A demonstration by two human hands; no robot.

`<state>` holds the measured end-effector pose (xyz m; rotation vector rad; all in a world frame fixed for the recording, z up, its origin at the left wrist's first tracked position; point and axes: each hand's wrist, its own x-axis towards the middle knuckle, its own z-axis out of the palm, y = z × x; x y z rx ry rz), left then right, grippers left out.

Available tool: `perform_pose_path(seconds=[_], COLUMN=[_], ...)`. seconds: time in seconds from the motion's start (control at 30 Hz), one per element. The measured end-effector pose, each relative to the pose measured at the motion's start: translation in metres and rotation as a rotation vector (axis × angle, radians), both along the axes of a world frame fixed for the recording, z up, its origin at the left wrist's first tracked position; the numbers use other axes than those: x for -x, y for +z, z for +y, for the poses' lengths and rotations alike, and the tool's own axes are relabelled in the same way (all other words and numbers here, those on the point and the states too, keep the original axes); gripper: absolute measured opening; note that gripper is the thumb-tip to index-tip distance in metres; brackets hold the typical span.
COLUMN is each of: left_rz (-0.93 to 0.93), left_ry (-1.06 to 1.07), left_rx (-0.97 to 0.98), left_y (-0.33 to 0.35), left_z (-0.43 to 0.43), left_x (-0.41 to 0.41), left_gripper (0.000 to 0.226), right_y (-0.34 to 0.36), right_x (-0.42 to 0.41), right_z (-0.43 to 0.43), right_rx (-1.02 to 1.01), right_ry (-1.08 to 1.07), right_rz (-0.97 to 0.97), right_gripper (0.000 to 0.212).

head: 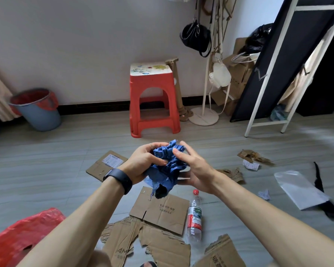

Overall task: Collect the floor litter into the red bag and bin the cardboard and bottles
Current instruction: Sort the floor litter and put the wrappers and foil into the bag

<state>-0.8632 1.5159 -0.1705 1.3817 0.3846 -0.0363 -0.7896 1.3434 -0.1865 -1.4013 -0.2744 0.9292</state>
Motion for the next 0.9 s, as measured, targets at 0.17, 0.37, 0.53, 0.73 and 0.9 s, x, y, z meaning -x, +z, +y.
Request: perform_pose_path(seconds=[0.17,0.37,0.53,0.73,0.9], left_rz=[-0.074,0.054,0.021,0.07,0.044], left_ry=[0.126,0.027,-0.123,-0.066,0.006], left_rx=[-0.252,-0.033,0.169,0.038,-0.068], left_y=[-0.005,-0.003,0.003,-0.001,-0.004], left_z=[-0.006,-0.009,0.002,-0.004,0.011], left_x=[-0.004,0.002,0.009,0.008,0.008], left_gripper=[0.053,0.075,0.051,0.046,0.046], right_y=[-0.004,0.0,-0.004,-0.013,0.004], right_x=[0.0,-0.005,-0.017,-0.014,-0.003], right_z=[0.01,0.011,0.01,0.012,0.01], right_rx=[-0.165,-0.172,-0.203,-0.114,-0.163], right_ry=[-0.168,-0.251,-0.309,-0.211,-0.123], right_rz=[-0.075,-0.091,-0.088,-0.237,-0.079], right_gripper=[0.028,0.039,0.035,0.037,0.032])
